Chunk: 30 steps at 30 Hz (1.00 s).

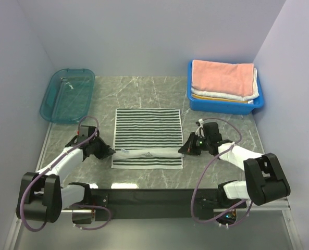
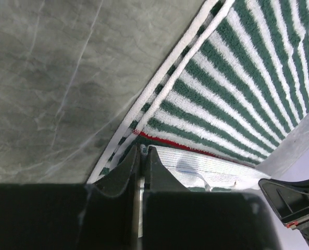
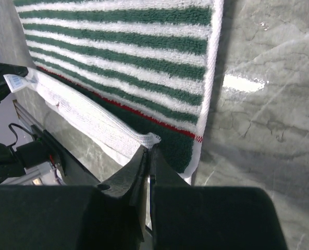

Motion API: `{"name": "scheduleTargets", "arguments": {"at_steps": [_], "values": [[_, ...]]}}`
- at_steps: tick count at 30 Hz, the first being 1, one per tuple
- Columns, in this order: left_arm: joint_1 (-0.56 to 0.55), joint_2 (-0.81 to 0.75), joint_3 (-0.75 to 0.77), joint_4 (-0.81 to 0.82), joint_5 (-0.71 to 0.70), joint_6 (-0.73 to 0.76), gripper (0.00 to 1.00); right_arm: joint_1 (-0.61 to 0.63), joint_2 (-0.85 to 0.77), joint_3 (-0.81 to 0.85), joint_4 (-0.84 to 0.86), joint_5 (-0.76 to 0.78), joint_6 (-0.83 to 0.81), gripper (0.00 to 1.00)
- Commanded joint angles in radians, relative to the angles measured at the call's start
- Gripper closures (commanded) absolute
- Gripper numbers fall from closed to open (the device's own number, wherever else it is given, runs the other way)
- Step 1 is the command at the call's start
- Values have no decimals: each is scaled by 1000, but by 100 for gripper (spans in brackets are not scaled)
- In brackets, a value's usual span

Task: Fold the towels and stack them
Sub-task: Fold the towel

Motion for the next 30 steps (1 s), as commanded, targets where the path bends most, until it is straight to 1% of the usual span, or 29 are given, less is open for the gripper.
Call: {"name": "scheduleTargets", "arguments": {"at_steps": [1,4,7,8,10,11,14,16,18,20,23,26,30], "values": [[43,-4,1,-8,-272,39,96,-47,4,-26,18,163,-31,100],[35,-24,45,-38,-280,58,98,-49,-11,-24,15,167,-40,100],[32,-40,139,-96,-289,99,98,-49,-52,13,-28,189,-54,100],[31,-45,198,-110,-300,111,98,-47,-83,24,-42,195,-60,100],[31,-45,264,-146,-312,154,98,-47,-142,62,-86,210,-60,100],[29,-45,328,-178,-330,167,98,-47,-164,73,-95,210,-63,100],[28,-65,370,-196,-365,187,98,-47,-223,96,-126,209,-66,100],[28,-88,346,-187,-370,178,98,-46,-233,83,-132,191,-63,100],[28,-106,270,-157,-363,150,98,-44,-236,50,-103,178,-52,100],[28,-114,181,-140,-352,119,98,-41,-210,-2,-82,166,-43,100],[25,-90,90,-94,-306,86,97,-40,-160,-60,-43,148,-34,100],[3,-64,41,-60,-300,69,96,-29,-125,-100,-5,149,-29,100],[-17,-41,25,-55,-313,50,94,-10,-95,-112,7,151,-31,100]]}}
